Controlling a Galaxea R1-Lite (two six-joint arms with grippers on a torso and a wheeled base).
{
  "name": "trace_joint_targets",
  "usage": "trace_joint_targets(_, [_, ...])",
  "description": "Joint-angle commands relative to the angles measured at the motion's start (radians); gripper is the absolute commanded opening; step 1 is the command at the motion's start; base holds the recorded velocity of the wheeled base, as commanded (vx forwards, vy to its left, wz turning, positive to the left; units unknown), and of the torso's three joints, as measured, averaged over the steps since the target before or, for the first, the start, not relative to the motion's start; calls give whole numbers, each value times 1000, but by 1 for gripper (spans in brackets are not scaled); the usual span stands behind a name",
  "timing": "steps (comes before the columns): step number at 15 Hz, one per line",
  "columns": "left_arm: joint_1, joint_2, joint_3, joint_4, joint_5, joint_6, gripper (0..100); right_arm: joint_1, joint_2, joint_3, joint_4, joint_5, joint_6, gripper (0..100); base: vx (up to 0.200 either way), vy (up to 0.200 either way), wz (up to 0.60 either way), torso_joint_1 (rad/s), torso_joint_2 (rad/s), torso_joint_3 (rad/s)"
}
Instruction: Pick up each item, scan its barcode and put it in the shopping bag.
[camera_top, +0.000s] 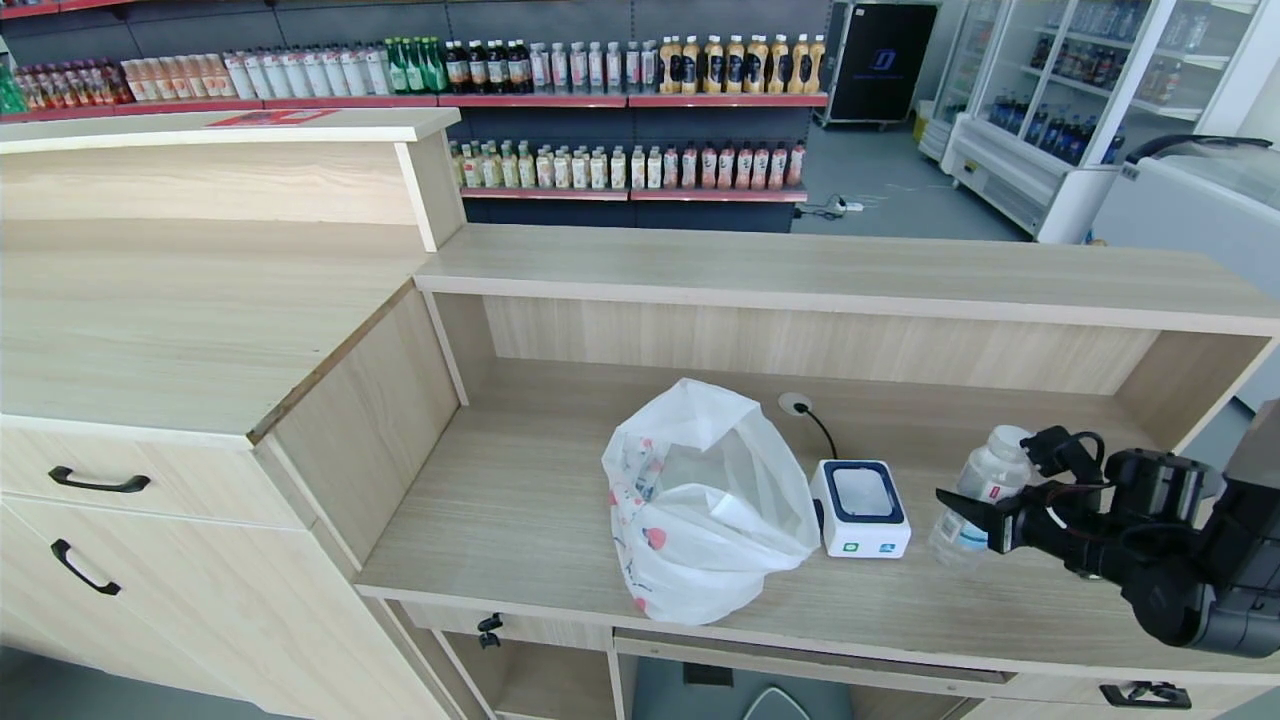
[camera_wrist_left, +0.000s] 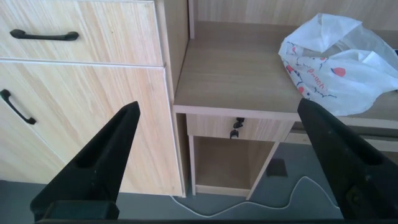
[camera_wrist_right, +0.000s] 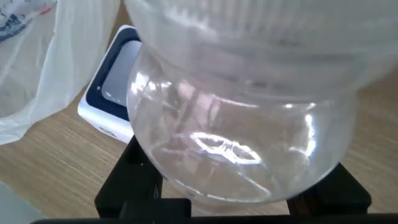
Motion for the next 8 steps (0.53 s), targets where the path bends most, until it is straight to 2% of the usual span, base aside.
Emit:
trace_joint_targets(1, [0,0,0,0,-1,0,100,-1,-142,0,62,44,80,0,0,0,0,0,0,0])
trace_joint_targets(2, [0,0,0,0,-1,0,100,-1,-142,0,62,44,80,0,0,0,0,0,0,0])
trace_joint_targets(3, [0,1,0,0,0,0,100,-9,-406,-62,339,204,196,0,0,0,0,0,0,0])
trace_joint_targets(4, [0,1,0,0,0,0,100,-10,-496,-103,439,270,244,0,0,0,0,0,0,0])
trace_joint_targets(6, [0,1,0,0,0,0,100,-10,-621,-169,540,383,369,0,0,0,0,0,0,0])
trace_joint_targets(7, [0,1,0,0,-1,0,100,-7,-674,-190,546,465,463,0,0,0,0,0,0,0])
trace_joint_targets(8, [0,1,0,0,0,0,100,-4,-728,-218,536,590,564,0,0,0,0,0,0,0])
